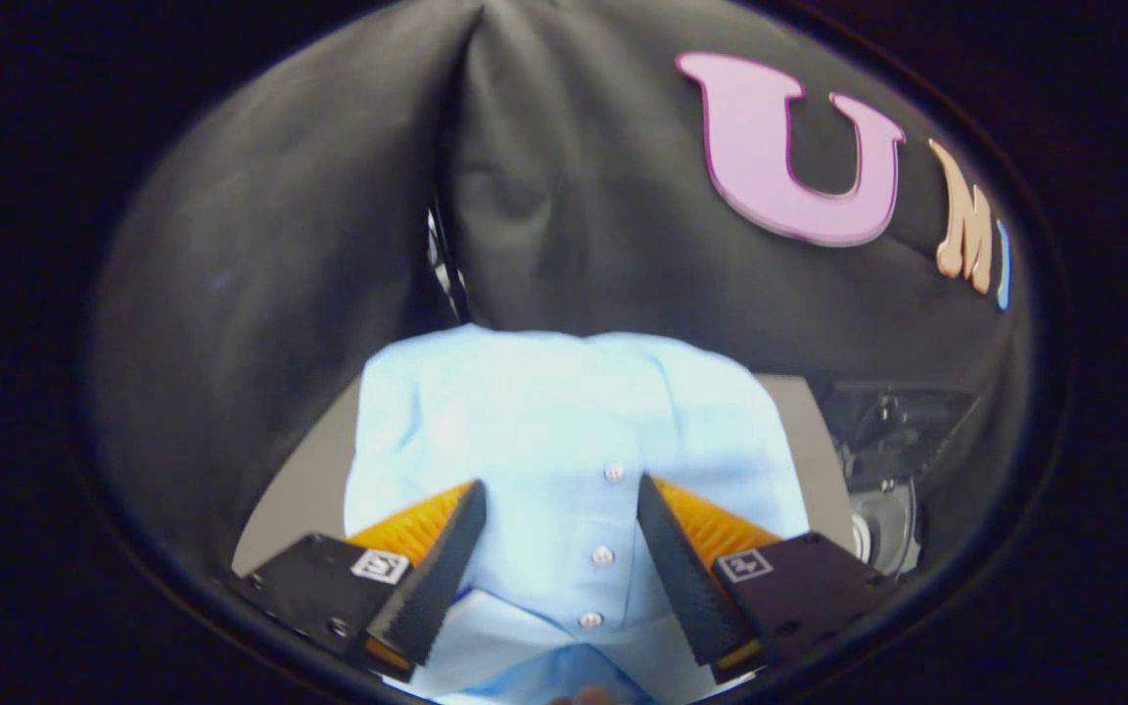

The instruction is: Put the clothes into the washing machine and then close the washing machine lid.

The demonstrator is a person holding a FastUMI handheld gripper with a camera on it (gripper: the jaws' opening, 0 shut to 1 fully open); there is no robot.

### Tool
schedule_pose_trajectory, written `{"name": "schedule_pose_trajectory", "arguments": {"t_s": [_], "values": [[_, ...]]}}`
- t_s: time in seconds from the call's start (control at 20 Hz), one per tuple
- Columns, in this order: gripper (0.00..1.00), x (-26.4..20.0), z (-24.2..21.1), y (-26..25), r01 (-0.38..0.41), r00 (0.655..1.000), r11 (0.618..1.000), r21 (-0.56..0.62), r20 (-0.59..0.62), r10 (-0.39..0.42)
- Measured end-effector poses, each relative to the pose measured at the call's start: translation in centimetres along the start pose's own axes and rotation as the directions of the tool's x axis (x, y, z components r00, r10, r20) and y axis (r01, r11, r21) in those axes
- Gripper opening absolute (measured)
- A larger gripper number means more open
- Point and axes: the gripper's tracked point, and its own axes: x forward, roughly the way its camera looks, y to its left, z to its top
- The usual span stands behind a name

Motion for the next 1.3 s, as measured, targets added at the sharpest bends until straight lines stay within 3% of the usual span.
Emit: {"name": "schedule_pose_trajectory", "arguments": {"t_s": [0.15,0.4,0.45,0.55,0.75,0.9,1.3], "values": [[0.96,-0.5,0.7,0.5,0.011,1.0,1.0,-0.026,0.03,-0.01],[0.34,-1.8,-0.7,0.9,-0.08,0.996,0.993,-0.088,0.036,0.084],[0.34,-2.2,-0.5,0.4,-0.079,0.995,0.994,-0.072,0.05,0.082],[0.07,-3.5,-1.4,0.3,-0.092,0.994,0.995,-0.035,0.058,0.094],[0.07,-6.3,-1.6,-1.4,-0.095,0.991,0.993,-0.064,0.09,0.1],[0.07,-8.6,-1.5,-3.5,-0.119,0.987,0.993,-0.009,0.109,0.12],[0.07,-13.8,-0.3,-11.9,-0.075,0.982,0.995,0.069,0.176,0.062]]}}
